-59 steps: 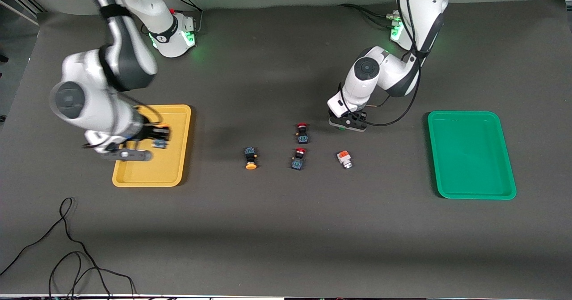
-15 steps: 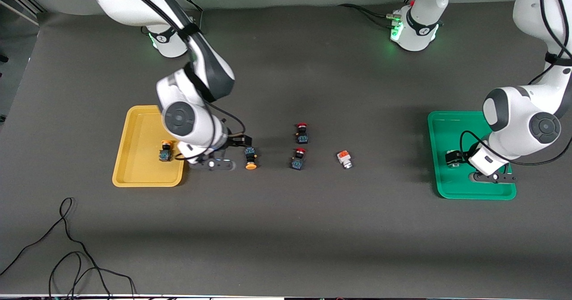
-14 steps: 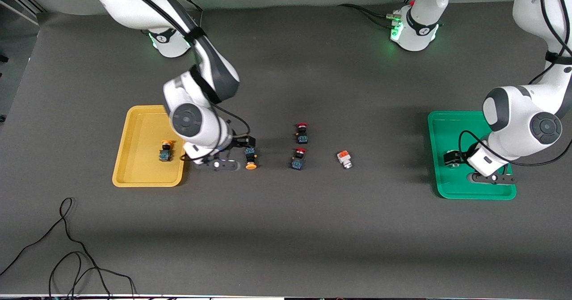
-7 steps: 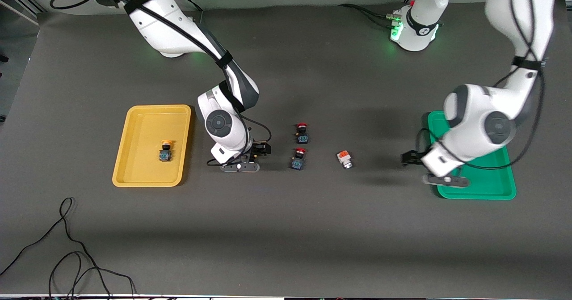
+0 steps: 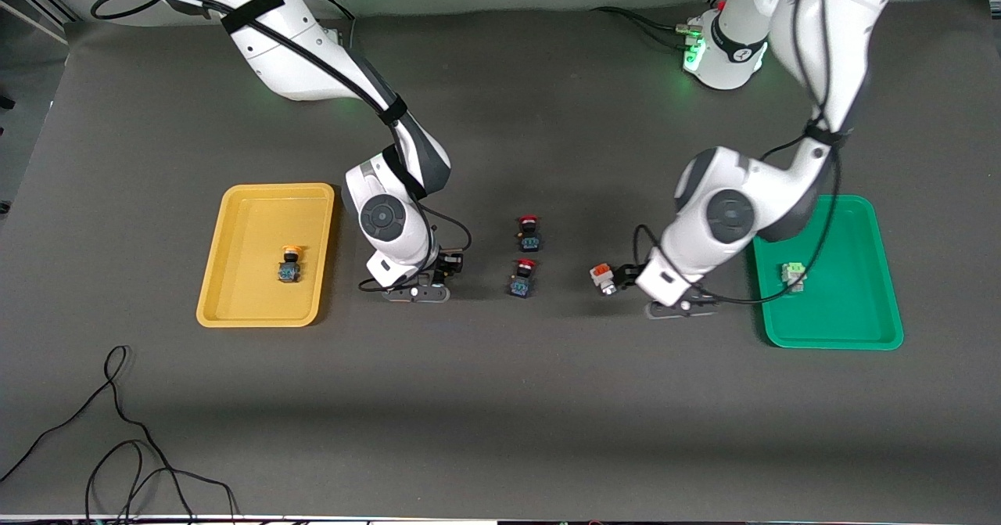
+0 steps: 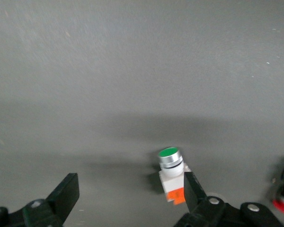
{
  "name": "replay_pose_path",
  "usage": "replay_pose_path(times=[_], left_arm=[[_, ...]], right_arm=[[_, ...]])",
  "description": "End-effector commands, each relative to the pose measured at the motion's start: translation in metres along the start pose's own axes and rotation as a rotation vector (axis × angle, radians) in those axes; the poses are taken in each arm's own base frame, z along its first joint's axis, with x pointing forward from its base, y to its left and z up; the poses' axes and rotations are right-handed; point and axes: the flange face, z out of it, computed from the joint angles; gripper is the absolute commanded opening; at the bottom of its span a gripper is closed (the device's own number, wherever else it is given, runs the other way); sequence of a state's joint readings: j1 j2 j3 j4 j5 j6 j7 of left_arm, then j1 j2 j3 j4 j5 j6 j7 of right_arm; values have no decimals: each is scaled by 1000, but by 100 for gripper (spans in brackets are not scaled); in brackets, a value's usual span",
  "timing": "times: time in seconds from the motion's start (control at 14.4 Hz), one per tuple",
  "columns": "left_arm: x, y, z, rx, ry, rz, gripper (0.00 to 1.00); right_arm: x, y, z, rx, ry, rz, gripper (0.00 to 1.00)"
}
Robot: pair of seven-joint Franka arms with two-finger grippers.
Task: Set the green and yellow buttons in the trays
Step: 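Grasp the orange-bodied button with the left gripper while the right gripper lifts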
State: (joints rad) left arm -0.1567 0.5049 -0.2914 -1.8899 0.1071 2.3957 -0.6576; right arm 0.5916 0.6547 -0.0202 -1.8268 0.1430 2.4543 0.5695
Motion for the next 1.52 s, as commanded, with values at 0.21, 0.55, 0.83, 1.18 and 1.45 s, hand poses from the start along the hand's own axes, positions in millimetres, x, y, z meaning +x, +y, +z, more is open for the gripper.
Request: replay_pose_path(times=[0.21,0.55,0.83,1.18,1.45], left_arm=[[-5,51,37,24,19,-156,98],[-14,60,65,20,33,-146,97],[-29,62,73,40,15,-127,85],[-37,64,61,62,10,-110,13],[-36,62,40,86,7,-100,0]], right_arm=[[1,0,-67,2,10,55,0],[24,76,-197,-68,-78,105,0],[39,182,-261,-63,-137,30,0],[52,293,-247,-47,-149,-87,0],[39,349,-183,-53,-88,-154,0]])
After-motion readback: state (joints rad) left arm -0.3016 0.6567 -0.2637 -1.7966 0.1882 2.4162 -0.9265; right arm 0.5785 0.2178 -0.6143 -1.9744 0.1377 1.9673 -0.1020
